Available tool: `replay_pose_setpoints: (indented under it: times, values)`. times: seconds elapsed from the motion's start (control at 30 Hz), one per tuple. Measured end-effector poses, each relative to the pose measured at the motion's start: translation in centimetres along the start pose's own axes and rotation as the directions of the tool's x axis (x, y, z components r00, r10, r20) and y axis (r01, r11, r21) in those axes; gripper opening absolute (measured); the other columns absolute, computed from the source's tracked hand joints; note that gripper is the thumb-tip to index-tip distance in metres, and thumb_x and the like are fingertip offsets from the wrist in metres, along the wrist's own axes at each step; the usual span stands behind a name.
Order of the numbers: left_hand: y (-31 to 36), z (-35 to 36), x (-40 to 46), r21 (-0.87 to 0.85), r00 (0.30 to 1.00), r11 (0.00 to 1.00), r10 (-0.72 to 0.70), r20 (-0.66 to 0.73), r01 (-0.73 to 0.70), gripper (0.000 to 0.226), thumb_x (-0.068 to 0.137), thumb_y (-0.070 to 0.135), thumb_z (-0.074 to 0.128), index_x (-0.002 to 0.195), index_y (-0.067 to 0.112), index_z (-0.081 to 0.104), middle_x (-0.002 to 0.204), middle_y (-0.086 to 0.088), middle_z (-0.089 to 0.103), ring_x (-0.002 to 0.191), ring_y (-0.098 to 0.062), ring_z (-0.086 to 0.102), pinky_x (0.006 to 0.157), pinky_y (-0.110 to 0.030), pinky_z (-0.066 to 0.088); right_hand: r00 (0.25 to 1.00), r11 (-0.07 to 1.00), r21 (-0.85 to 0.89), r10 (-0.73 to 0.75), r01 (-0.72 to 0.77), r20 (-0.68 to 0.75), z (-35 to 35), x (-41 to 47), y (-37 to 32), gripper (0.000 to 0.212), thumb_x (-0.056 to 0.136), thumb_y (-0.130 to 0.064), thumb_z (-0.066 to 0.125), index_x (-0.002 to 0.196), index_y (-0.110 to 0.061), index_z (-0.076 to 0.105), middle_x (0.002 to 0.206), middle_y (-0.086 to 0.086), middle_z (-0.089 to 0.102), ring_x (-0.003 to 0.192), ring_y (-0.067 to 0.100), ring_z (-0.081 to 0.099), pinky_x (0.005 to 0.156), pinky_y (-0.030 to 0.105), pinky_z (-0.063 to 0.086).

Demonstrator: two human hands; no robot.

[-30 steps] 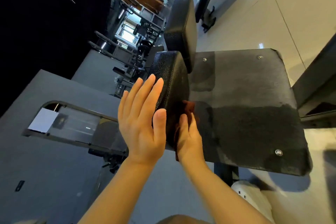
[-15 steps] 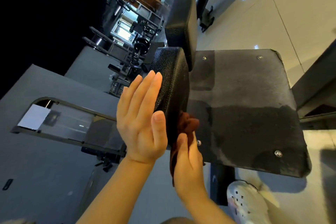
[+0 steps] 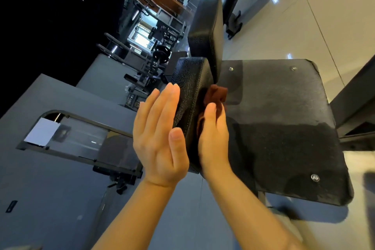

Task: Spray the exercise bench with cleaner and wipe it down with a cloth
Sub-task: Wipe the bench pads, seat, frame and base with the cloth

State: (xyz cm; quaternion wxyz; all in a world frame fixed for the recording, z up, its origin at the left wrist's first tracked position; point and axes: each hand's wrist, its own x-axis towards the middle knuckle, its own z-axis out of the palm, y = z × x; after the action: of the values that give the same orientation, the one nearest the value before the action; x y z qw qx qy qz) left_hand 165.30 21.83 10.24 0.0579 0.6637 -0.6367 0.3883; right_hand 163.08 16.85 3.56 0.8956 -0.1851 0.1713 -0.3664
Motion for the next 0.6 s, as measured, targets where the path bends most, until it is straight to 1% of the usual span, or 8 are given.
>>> replay_pose_setpoints:
  times: [0.07,0.13,0.2,0.27,0.4,0.47,0.53,0.6]
  values:
    - [0.2,0.0,-0.1,-0.012,0.999,0.999,-0.044,0.001,0.044,0.055,0.105,0.035,0.012,0.137,0.003,0.042,0.139,-0.008,0.050,0.138,-0.018,0.040,0.111,-0.044,0.034,0.991,0.992,0.033,-0.127,0.125,0.051,0.6,-1.3,-1.1,0.032,0.100,-0.046,0.036,0.127,-0.038,0.051,0.120,-0.010,0.063,0.115,0.004,0.058,0.104,0.037,0.045]
    - [0.3,-0.1,-0.2,-0.037,0.996,0.995,-0.092,-0.011,0.091,0.054,0.105,0.036,0.013,0.140,0.006,0.040,0.141,-0.006,0.049,0.138,-0.022,0.040,0.110,-0.050,0.035,0.981,0.984,0.043,-0.177,0.174,0.080,0.8,-0.4,-1.8,0.034,0.097,-0.047,0.037,0.128,-0.041,0.051,0.122,-0.011,0.063,0.118,0.006,0.057,0.106,0.039,0.044]
    - [0.4,0.0,-0.4,-0.078,0.995,0.993,-0.096,-0.036,0.093,0.052,0.104,0.036,0.014,0.141,0.007,0.038,0.141,-0.005,0.049,0.137,-0.024,0.041,0.109,-0.053,0.035,0.986,0.988,-0.004,-0.154,0.154,0.061,0.8,2.1,-2.4,0.029,0.104,-0.040,0.035,0.129,-0.046,0.046,0.126,-0.016,0.057,0.125,0.008,0.052,0.111,0.035,0.037]
    - [0.2,0.2,-0.3,-0.071,0.997,0.996,-0.050,-0.061,0.046,0.053,0.104,0.037,0.015,0.139,0.006,0.040,0.139,-0.008,0.051,0.136,-0.028,0.043,0.108,-0.054,0.036,0.996,0.995,-0.058,-0.082,0.084,0.030,0.8,5.0,-3.0,0.040,0.105,-0.037,0.031,0.145,-0.035,0.037,0.132,-0.009,0.051,0.132,0.015,0.044,0.110,0.030,0.031]
    - [-0.7,0.3,0.0,-0.013,0.998,0.999,0.037,-0.044,-0.038,0.053,0.102,0.034,0.020,0.136,0.001,0.043,0.135,-0.020,0.053,0.133,-0.036,0.044,0.105,-0.057,0.037,0.999,0.997,-0.063,-0.043,0.043,0.009,0.7,6.4,-2.1,0.047,0.106,-0.037,0.029,0.151,-0.026,0.029,0.150,0.004,0.043,0.138,0.021,0.038,0.115,0.035,0.026]
    - [-0.5,0.2,-0.1,0.018,0.999,1.000,0.022,-0.028,-0.022,0.053,0.102,0.034,0.022,0.135,0.000,0.044,0.136,-0.020,0.053,0.133,-0.037,0.044,0.105,-0.059,0.037,0.998,0.998,-0.048,-0.043,0.045,0.049,0.2,3.9,-0.1,0.049,0.105,-0.041,0.033,0.152,-0.030,0.027,0.151,0.001,0.042,0.138,0.019,0.039,0.116,0.039,0.029]
    - [-0.2,0.1,-0.2,0.027,1.000,1.000,0.007,-0.018,-0.006,0.052,0.102,0.034,0.022,0.136,0.001,0.044,0.137,-0.018,0.053,0.134,-0.036,0.044,0.104,-0.059,0.037,0.992,0.997,0.004,-0.072,0.072,0.104,-0.7,0.6,2.1,0.056,0.097,-0.053,0.042,0.150,-0.039,0.028,0.150,-0.007,0.044,0.136,0.012,0.042,0.115,0.042,0.034]
    - [-0.1,0.0,-0.1,0.025,1.000,1.000,-0.007,-0.006,0.007,0.051,0.102,0.034,0.022,0.137,0.003,0.044,0.137,-0.016,0.053,0.134,-0.035,0.044,0.104,-0.058,0.038,0.978,0.991,-0.001,-0.128,0.130,0.164,-1.5,-2.0,3.5,0.065,0.089,-0.057,0.045,0.150,-0.043,0.026,0.154,-0.014,0.035,0.141,0.006,0.034,0.117,0.045,0.031]
